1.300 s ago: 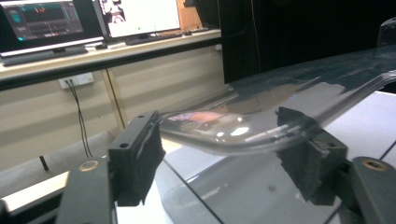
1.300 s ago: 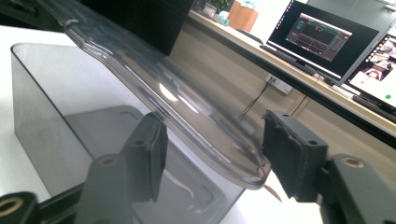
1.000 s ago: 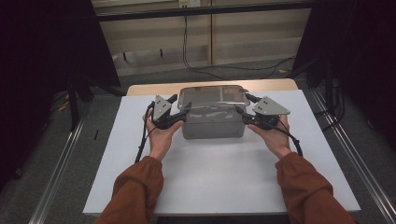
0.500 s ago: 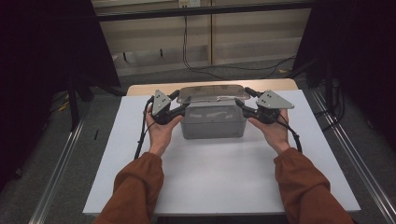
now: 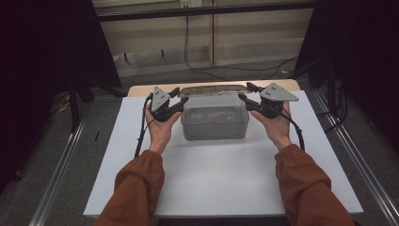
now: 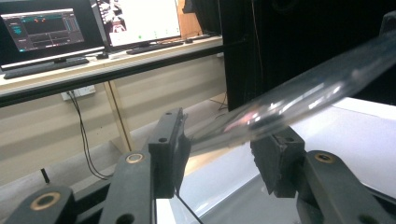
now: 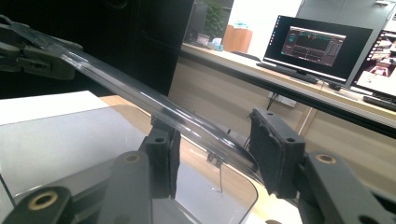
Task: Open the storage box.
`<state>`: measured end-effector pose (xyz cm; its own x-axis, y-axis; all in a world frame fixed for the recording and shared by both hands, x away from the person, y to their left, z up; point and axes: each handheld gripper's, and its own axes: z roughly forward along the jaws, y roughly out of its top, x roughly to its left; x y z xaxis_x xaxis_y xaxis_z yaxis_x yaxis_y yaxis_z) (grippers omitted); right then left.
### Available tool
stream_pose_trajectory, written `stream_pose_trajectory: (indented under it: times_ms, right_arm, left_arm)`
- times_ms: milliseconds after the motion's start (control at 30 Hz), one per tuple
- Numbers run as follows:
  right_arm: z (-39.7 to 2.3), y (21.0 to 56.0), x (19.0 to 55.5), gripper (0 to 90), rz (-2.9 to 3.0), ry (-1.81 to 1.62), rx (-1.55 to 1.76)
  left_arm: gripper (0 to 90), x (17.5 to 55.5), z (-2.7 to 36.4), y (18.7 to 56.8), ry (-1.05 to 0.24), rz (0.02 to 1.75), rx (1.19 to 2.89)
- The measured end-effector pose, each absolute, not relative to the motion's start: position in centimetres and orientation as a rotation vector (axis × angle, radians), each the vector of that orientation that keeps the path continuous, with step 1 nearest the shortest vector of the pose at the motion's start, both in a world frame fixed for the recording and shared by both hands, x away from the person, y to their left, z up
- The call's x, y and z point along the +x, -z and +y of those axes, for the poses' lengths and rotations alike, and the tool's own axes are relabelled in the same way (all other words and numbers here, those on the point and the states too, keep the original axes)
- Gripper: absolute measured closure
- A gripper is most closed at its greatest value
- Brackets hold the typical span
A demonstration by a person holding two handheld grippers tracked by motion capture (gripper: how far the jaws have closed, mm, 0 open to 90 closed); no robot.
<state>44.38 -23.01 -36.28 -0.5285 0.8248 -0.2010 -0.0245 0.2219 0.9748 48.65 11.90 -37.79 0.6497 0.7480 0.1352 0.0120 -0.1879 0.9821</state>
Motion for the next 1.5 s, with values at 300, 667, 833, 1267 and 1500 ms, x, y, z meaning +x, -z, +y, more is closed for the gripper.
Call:
stream_pose_trajectory:
  times_ms: [300, 667, 833, 1267, 1500]
  right_arm:
    - [-23.1, 35.7, 44.9, 54.1, 1.735, -1.399, 0.746]
    - [-23.2, 35.4, 45.7, 50.8, 1.741, -1.419, 0.749]
    - [-23.3, 35.8, 46.3, 50.2, 1.733, -1.424, 0.765]
    - [-24.3, 36.3, 47.9, 56.9, 1.746, -1.422, 0.799]
    - [-24.1, 36.8, 48.7, 57.6, 1.752, -1.404, 0.804]
  left_arm:
    - [57.5, 49.9, 11.8, 37.8, -0.755, 0.631, 1.661]
    - [63.2, 50.5, 11.6, 37.6, -0.783, 0.602, 1.655]
    - [63.6, 50.7, 11.6, 37.4, -0.787, 0.596, 1.667]
    - [63.2, 51.7, 11.4, 37.5, -0.77, 0.625, 1.649]
    - [63.1, 52.3, 11.4, 37.8, -0.76, 0.64, 1.663]
